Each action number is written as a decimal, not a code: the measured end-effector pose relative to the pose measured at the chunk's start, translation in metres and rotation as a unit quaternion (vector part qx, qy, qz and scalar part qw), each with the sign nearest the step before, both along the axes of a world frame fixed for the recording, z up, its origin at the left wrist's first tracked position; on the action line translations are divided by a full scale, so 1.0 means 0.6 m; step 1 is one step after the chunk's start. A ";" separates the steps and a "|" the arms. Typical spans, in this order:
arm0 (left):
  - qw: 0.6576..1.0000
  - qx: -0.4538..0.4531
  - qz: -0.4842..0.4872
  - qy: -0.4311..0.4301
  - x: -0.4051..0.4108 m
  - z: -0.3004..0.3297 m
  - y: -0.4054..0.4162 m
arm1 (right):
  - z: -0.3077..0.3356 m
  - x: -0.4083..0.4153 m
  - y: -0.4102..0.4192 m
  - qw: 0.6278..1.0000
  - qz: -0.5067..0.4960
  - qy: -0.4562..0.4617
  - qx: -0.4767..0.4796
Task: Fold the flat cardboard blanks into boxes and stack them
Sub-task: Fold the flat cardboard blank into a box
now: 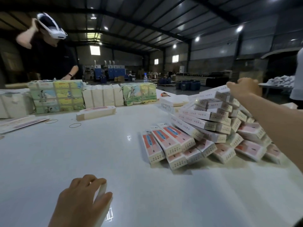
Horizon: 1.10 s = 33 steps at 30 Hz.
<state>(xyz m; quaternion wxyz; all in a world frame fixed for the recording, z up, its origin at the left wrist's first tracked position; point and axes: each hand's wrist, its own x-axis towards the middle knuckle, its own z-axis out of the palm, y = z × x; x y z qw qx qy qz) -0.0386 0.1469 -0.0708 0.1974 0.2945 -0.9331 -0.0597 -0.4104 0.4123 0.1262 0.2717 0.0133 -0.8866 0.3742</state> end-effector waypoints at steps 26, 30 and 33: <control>0.976 0.210 0.015 0.061 0.057 0.079 -0.095 | -0.331 0.401 -0.251 0.796 0.543 0.069 0.257; 0.968 0.133 0.212 0.026 0.173 0.128 -0.251 | -0.336 0.397 -0.254 0.798 0.544 0.067 0.252; 0.917 0.093 0.383 -0.066 0.265 0.113 -0.335 | -0.334 0.399 -0.259 0.800 0.541 0.050 0.255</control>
